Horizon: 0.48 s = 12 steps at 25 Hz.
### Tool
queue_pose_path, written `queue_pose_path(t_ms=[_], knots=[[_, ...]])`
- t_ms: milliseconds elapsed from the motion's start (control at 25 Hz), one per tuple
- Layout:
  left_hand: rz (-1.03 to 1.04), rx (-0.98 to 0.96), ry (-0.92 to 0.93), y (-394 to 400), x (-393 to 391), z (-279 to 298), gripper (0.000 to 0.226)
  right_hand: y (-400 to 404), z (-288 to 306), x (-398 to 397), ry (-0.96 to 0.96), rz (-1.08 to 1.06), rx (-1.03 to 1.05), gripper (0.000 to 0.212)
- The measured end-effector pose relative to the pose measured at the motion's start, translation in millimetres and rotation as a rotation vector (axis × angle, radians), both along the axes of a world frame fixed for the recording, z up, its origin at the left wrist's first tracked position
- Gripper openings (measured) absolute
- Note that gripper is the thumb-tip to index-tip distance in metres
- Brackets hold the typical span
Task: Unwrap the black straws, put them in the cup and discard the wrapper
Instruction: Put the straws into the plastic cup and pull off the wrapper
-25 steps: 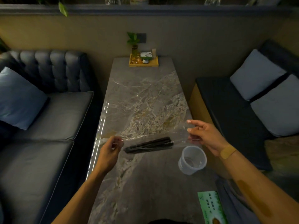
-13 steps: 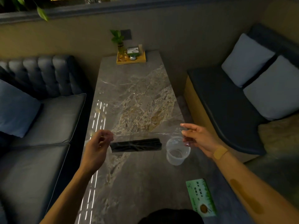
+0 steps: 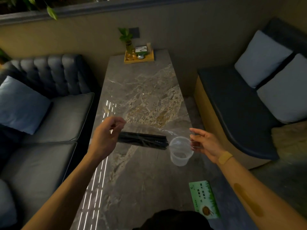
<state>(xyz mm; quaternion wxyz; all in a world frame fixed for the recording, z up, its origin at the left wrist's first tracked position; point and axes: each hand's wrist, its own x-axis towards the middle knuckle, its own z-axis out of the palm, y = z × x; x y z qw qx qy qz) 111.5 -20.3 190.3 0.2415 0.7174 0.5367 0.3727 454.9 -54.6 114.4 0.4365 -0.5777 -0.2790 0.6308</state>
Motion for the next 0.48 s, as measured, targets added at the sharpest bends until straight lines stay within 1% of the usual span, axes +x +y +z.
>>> queue_pose_path(t_ms=[160,320,480], knots=[[-0.047,0.048,0.026,-0.6,15.2,12.7,0.017,-5.5,-10.2,4.4,0.036,-0.037,-0.025,0.031],[-0.047,0.075,0.037,0.7,25.9,21.3,0.013,-5.4,-18.2,5.0,0.051,-0.059,-0.03,0.03],[-0.063,0.11,0.044,4.9,33.5,30.1,0.017,-3.5,-21.5,5.2,0.052,-0.054,-0.042,0.03]])
